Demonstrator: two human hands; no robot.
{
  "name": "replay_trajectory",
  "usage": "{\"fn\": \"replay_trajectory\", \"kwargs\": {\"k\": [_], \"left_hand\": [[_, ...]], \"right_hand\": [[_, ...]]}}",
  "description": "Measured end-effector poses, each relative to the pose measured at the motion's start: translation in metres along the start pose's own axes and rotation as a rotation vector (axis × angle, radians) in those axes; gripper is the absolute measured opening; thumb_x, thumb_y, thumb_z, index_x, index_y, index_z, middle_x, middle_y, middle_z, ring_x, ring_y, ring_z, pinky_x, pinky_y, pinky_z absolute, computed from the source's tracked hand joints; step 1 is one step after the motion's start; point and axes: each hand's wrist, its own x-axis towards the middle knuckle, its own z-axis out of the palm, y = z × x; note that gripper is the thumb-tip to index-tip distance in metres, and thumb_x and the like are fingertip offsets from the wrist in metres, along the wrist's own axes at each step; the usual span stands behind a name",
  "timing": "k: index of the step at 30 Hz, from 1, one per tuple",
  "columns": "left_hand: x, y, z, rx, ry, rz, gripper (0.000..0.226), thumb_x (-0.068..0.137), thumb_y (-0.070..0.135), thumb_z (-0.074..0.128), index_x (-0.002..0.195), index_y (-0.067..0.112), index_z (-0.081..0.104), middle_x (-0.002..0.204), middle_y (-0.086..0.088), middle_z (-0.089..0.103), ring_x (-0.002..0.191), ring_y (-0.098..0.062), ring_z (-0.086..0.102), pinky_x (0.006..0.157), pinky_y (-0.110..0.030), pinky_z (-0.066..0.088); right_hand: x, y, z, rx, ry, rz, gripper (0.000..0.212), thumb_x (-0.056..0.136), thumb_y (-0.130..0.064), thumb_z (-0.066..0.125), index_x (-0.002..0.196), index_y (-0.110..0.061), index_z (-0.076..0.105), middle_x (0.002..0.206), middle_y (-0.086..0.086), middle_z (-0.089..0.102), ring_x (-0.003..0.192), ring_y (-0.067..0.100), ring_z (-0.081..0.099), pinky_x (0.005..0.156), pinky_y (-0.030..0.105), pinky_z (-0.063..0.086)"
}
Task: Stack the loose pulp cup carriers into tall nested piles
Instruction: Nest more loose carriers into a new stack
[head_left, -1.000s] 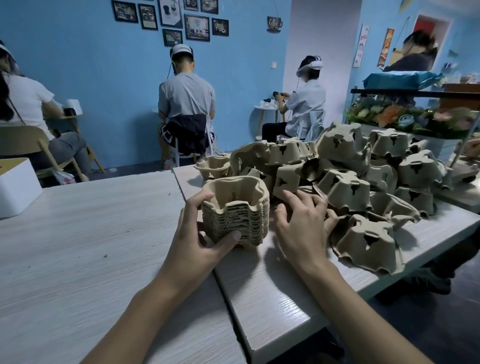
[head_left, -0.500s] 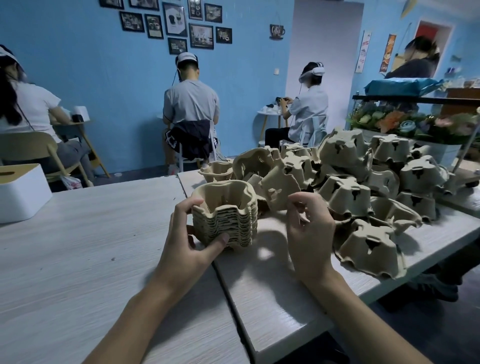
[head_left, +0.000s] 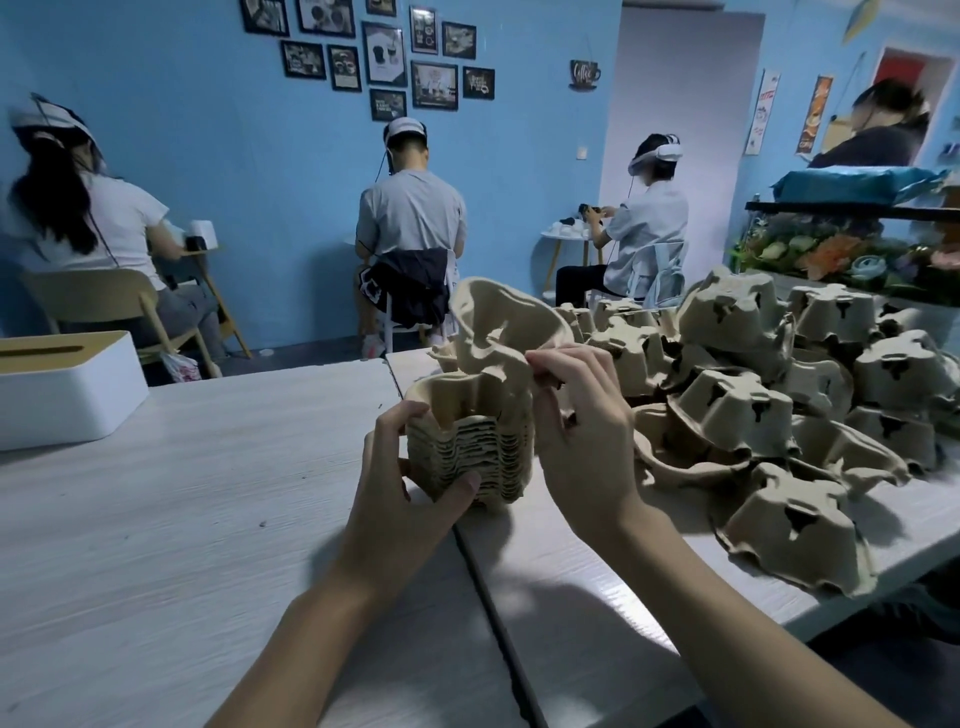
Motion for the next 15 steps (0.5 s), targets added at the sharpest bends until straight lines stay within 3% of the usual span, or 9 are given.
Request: {"fn": "replay_trajectory", "kwargs": {"k": [5,8,12,15], "left_hand": [[0.001,0.001,0.002,-0.039,0.028,-0.024,0.073,0.079,0.021,0.083,0.124,0.052,0.034,0.129,0.013,0.047,0.108,-0.017,0.058,0.075,-0.017,0.044],[0.000,0.003,0.002,-0.072,0.044,-0.030,0.087,0.076,0.025,0.086,0.126,0.059,0.024,0.126,0.021,0.046,0.095,-0.006,0.061,0.073,-0.017,0.050],[-0.001,0.002,0.002,-0.061,0.039,-0.058,0.101,0.065,0.051,0.084,0.136,0.066,0.014,0.131,0.018,0.047,0.109,-0.020,0.061,0.092,-0.046,0.056],[0.000,0.002,0.001,0.011,0.023,-0.024,0.092,0.070,0.042,0.083,0.138,0.063,0.024,0.135,0.006,0.046,0.113,-0.027,0.059,0.092,-0.055,0.054]], "right_hand": [[-0.010,0.004,0.013,0.088,-0.029,0.014,0.025,0.083,0.010,0.049,0.102,0.009,0.065,0.100,0.015,0.063,0.097,0.029,0.058,0.086,0.039,0.051],[-0.014,0.005,0.014,0.140,-0.049,0.011,0.028,0.081,0.005,0.044,0.099,0.009,0.065,0.101,0.015,0.063,0.098,0.031,0.057,0.086,0.044,0.050],[-0.015,0.004,0.013,0.171,-0.141,-0.033,0.025,0.087,-0.003,0.046,0.096,0.006,0.068,0.103,0.013,0.065,0.104,0.033,0.055,0.093,0.045,0.046],[-0.022,0.008,0.012,0.174,-0.232,0.000,0.026,0.089,-0.010,0.048,0.095,0.003,0.070,0.102,0.010,0.066,0.104,0.029,0.057,0.091,0.046,0.047]]}}
